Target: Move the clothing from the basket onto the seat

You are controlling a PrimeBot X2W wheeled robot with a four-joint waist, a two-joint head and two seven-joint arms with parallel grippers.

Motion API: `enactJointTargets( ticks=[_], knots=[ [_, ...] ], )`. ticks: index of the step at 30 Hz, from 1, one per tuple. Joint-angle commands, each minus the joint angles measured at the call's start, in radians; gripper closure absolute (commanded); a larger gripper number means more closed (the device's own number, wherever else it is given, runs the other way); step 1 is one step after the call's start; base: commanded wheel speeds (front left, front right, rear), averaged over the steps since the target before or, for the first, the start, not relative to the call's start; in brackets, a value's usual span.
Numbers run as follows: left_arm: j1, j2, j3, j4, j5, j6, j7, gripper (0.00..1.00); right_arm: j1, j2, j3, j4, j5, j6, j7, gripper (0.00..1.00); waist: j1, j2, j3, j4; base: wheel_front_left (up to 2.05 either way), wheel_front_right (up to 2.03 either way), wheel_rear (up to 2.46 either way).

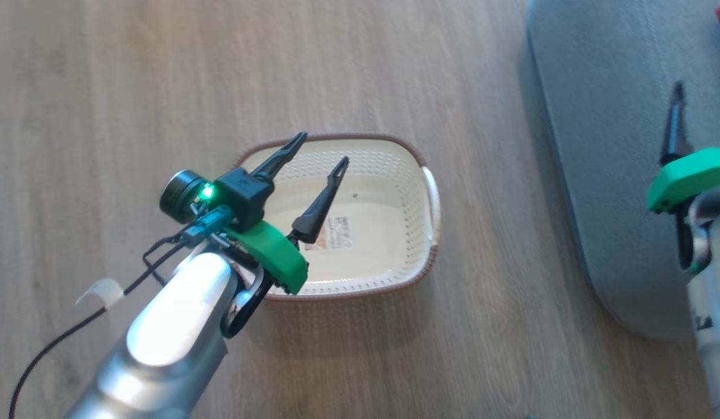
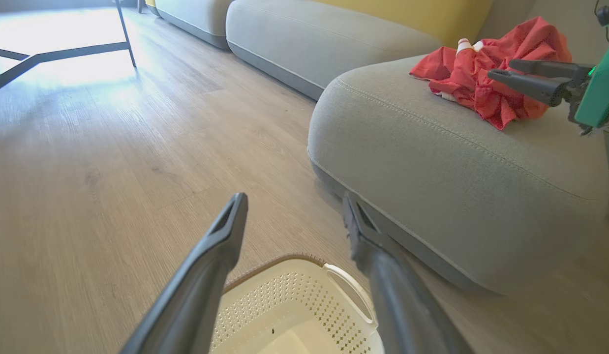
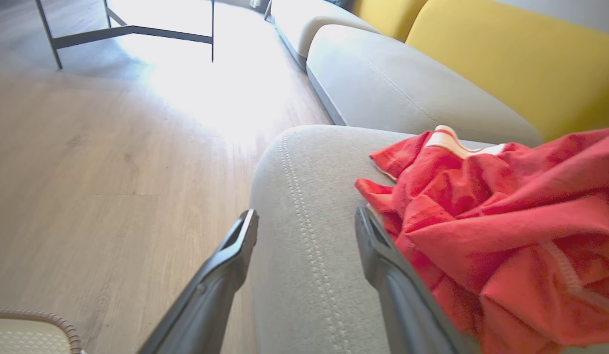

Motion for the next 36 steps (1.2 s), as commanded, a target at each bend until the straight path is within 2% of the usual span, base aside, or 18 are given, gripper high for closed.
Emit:
enactJointTargets(
  ticks=[1,6,16,25,36],
  knots=[
    [0.004,0.006,0.061,-0.020,0.009,-0.003,-0.005,0.00,0.025,-0.012,0.041,-0.038,0.014,0.007,-0.012,0.00,0.0000,0.0000,-0.048,0.055,0.00,0.00,0.00],
    [0.042,-0.010,0.130,-0.003,0.021,-0.004,-0.005,0.00,0.028,0.002,0.098,-0.061,0.044,0.007,-0.012,0.00,0.0000,0.0000,-0.086,0.104,0.00,0.00,0.00],
    [0.144,-0.042,0.360,0.021,0.073,0.012,-0.005,0.00,0.056,0.061,0.217,-0.132,0.117,0.007,-0.012,0.00,0.0000,0.0000,-0.172,0.169,0.00,0.00,0.00],
    [0.229,-0.062,0.518,0.007,0.120,0.011,-0.005,0.00,0.140,0.106,0.196,-0.219,0.133,0.007,-0.012,0.00,0.0000,0.0000,-0.230,0.147,0.00,0.00,0.00],
    [0.322,-0.098,0.596,-0.007,0.174,-0.001,-0.005,0.00,0.282,0.151,0.167,-0.261,0.141,0.007,-0.012,0.00,0.0000,0.0000,-0.289,0.103,0.00,0.00,0.00]
  ],
)
